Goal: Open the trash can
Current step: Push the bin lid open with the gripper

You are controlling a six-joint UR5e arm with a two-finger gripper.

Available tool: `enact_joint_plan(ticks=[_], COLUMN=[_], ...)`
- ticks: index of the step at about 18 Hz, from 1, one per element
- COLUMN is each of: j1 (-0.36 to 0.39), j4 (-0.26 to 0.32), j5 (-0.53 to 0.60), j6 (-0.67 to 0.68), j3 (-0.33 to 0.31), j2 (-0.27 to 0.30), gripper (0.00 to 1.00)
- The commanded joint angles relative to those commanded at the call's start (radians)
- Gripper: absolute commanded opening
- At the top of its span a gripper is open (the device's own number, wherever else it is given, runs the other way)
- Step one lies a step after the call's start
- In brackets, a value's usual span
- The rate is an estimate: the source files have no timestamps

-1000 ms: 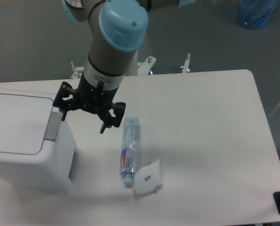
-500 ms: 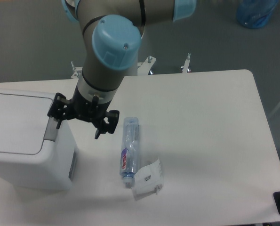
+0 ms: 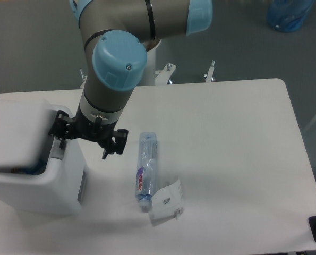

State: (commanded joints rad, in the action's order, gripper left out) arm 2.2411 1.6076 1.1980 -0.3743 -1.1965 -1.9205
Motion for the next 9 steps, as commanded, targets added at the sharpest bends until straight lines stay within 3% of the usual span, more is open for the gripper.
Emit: enact_joint_plan(ticks=[6,9], j1=[0.002,0.003], j4=[-0.005,-0.070], j5=[-0.002,-0.002], j6=[0.000,-0.008], j3=[0.009,0.014], j2=[0.009,0.017], gripper=[1.00,1.00])
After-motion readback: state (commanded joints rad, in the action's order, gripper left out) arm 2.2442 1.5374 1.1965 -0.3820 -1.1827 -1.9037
